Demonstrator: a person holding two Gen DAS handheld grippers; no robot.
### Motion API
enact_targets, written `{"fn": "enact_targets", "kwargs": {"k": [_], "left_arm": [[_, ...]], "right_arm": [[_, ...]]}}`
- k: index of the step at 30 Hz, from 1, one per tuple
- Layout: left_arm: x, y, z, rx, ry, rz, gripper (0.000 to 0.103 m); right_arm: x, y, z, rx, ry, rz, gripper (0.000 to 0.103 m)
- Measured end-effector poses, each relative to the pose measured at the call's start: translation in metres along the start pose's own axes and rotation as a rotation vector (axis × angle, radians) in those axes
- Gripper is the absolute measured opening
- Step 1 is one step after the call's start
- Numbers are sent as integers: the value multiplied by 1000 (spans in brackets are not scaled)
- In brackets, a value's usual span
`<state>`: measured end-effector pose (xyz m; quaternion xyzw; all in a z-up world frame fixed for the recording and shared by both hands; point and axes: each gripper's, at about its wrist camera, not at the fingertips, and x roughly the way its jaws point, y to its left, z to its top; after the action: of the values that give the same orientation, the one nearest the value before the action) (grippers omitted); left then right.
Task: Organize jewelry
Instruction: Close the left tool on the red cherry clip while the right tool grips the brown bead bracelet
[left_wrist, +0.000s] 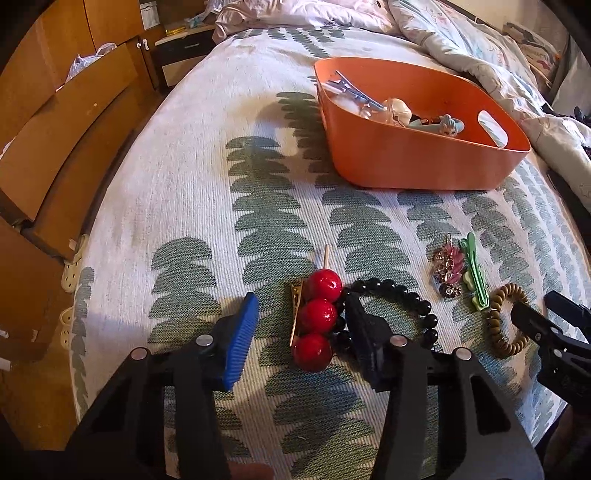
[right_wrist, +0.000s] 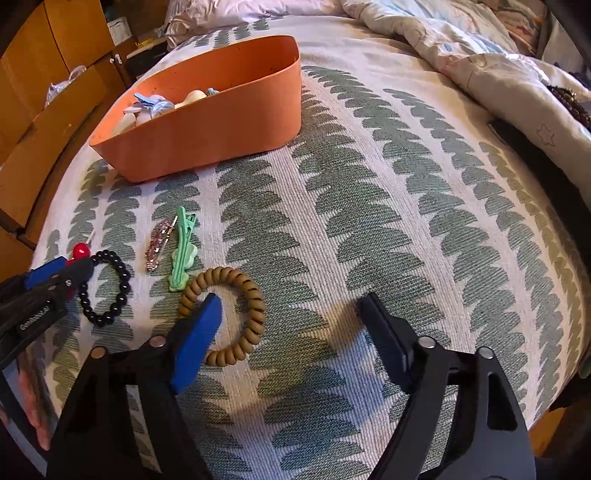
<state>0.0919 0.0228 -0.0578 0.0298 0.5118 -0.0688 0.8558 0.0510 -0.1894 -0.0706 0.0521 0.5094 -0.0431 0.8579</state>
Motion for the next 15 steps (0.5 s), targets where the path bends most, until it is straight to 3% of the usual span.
{"fn": "enact_targets", "kwargs": {"k": [8, 15], "left_arm": [[2, 2, 2, 1, 1, -14, 49], [0, 11, 3, -56, -5, -71, 48]], "right_arm": [[-1, 4, -1, -19, -17, -21, 72], [-3, 5, 0, -16, -26, -17, 70]]}}
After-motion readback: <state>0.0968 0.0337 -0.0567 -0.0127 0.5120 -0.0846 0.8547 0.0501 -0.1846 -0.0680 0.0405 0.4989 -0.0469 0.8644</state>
